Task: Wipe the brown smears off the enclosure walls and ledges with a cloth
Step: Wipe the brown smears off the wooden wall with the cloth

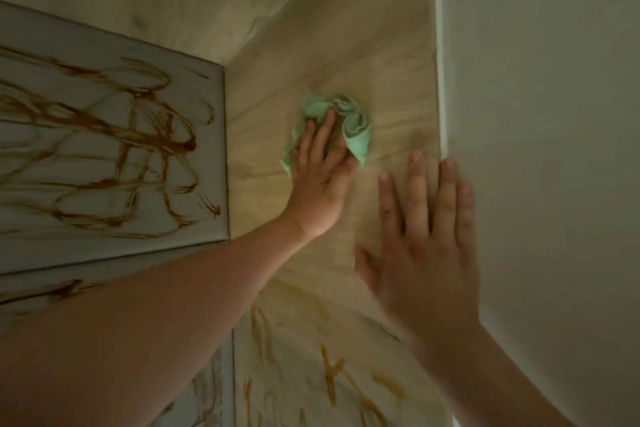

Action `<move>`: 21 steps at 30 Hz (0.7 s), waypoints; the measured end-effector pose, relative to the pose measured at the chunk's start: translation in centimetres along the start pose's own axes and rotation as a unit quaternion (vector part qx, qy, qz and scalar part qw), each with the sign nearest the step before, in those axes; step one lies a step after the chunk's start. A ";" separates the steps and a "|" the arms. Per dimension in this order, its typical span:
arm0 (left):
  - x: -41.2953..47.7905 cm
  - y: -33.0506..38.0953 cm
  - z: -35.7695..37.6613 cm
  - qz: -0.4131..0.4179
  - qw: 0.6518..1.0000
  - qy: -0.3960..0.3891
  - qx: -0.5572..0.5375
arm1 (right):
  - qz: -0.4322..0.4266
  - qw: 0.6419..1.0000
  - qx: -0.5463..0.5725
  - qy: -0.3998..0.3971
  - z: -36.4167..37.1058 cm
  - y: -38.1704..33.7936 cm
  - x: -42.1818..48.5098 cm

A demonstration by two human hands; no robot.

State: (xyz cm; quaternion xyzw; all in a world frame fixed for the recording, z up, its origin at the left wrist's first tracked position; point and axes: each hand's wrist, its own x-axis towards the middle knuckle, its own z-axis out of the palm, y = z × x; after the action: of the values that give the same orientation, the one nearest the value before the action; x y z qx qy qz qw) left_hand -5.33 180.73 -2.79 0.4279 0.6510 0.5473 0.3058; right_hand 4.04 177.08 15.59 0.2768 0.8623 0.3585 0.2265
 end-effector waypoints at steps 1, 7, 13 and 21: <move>1.0 -2.2 0.1 -0.033 0.999 0.002 0.023 | -0.001 1.000 0.000 0.002 0.0 0.0 0.0; 0.4 -2.7 -0.6 -0.185 0.982 -0.030 -0.009 | 0.004 1.000 -0.015 -0.012 -0.6 -0.2 -0.2; 1.4 1.8 0.0 0.009 1.000 0.004 0.017 | 0.008 1.000 -0.016 -0.024 -0.6 -0.2 -0.2; -2.1 -13.1 3.7 -0.447 0.828 0.052 -0.334 | 0.016 0.999 -0.026 -0.037 -0.3 -0.1 -0.4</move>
State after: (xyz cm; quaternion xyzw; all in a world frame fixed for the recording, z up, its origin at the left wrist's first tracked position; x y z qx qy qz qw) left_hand -4.09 180.05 -16.54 -0.0673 0.5636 0.5561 0.6071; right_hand 4.11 176.62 15.78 0.2976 0.8393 0.3735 0.2598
